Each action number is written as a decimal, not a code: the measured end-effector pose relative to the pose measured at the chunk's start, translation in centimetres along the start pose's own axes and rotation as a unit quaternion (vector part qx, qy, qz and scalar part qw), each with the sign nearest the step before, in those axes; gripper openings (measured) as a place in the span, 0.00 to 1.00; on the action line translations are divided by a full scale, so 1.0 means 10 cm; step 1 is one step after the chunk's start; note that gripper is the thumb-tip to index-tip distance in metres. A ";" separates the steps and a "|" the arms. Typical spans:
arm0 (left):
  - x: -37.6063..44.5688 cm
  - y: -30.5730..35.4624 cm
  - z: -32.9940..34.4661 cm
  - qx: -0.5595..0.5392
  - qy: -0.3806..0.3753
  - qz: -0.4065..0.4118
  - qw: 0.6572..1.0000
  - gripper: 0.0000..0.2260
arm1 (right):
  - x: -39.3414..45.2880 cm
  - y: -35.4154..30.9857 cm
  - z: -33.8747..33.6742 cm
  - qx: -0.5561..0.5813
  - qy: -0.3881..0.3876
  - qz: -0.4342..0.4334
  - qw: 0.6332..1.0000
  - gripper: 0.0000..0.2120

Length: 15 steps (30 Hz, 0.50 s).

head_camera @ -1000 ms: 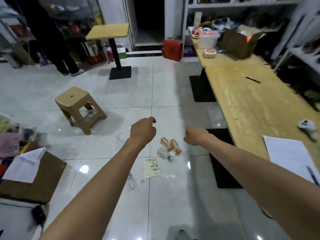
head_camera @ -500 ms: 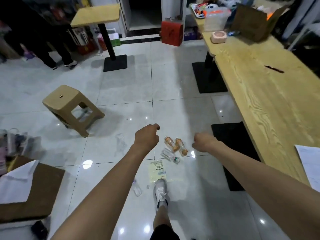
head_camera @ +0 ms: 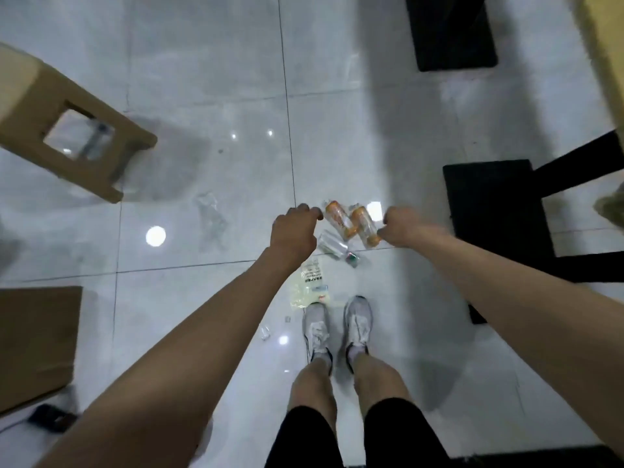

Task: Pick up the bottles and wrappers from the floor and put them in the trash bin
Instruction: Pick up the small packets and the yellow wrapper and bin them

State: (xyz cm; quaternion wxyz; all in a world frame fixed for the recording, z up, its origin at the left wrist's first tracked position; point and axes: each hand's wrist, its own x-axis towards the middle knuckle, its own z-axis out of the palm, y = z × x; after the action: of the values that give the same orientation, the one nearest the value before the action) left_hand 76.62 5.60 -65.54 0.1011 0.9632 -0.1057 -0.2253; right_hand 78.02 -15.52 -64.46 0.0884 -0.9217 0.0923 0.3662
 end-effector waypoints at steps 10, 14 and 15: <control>2.20 -0.90 3.52 0.114 -0.033 0.155 0.981 0.24 | 3.22 0.03 2.44 -0.014 0.083 0.003 0.996 0.32; 3.02 -1.22 4.43 0.130 0.023 0.273 0.953 0.31 | 4.31 0.02 2.98 -0.005 0.187 0.009 0.982 0.32; 3.13 -1.27 4.58 0.126 0.034 0.295 0.947 0.32 | 4.50 0.02 3.08 -0.007 0.195 -0.005 0.981 0.32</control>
State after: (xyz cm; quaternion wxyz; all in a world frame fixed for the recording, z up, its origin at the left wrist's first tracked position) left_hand 85.23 3.24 -121.79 0.0448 0.9010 -0.4089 -0.1375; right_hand 89.78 -13.37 -117.67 0.0643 -0.9765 0.1011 0.1794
